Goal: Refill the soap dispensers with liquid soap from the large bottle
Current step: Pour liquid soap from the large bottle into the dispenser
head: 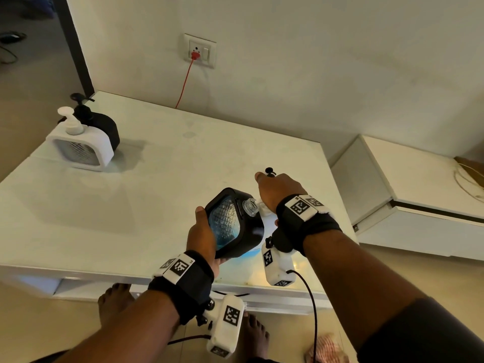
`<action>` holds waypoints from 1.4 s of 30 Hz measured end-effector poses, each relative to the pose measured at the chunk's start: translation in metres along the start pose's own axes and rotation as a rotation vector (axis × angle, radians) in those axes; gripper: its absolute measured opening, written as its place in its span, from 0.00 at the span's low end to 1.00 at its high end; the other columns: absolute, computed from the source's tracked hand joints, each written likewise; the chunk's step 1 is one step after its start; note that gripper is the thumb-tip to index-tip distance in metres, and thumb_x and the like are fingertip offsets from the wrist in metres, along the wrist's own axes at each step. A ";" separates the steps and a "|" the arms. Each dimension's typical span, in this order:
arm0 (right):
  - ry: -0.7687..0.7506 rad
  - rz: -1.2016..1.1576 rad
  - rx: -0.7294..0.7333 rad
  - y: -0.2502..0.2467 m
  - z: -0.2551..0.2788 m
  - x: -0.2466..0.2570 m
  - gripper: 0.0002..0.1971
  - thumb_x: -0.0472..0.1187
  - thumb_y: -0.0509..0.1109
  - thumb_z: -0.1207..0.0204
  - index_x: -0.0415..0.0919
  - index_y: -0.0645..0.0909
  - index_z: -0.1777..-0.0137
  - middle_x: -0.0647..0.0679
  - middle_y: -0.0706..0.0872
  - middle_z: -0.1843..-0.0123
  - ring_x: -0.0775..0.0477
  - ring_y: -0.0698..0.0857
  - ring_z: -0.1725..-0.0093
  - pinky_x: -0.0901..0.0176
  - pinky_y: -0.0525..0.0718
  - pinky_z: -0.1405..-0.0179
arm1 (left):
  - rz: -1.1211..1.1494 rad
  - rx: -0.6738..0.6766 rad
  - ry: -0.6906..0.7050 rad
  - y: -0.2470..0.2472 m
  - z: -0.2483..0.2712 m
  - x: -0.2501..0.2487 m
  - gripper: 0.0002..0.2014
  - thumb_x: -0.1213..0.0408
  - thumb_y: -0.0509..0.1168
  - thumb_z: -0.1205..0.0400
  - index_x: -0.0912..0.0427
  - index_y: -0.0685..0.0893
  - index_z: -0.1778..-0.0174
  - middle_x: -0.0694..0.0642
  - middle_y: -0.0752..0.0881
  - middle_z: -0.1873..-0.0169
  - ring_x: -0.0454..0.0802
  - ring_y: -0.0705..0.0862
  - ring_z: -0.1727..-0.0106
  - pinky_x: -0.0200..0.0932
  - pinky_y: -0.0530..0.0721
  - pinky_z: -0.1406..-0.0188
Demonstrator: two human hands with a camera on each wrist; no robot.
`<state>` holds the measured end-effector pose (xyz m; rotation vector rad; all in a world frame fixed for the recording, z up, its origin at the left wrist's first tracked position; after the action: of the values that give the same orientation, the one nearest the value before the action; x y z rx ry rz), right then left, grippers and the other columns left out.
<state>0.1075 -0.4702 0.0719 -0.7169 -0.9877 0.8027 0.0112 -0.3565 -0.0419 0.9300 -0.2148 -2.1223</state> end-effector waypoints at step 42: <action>-0.056 0.027 0.160 -0.020 0.003 0.011 0.46 0.78 0.45 0.24 0.39 0.76 0.27 0.38 0.84 0.38 0.36 0.83 0.37 0.41 0.75 0.27 | 0.001 0.008 -0.001 0.002 0.006 -0.003 0.23 0.36 0.51 0.09 0.47 0.83 0.38 0.63 0.88 0.37 0.64 0.88 0.41 0.66 0.86 0.34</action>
<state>0.1138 -0.4708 0.0939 -0.5728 -0.9541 0.9187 0.0097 -0.3570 -0.0349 0.9331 -0.2249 -2.1223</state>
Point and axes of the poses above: each hand's wrist, its own z-axis away from the middle knuckle, its own y-axis out of the palm, x = y × z, the point moved 2 cm from there along -z, towards the middle knuckle
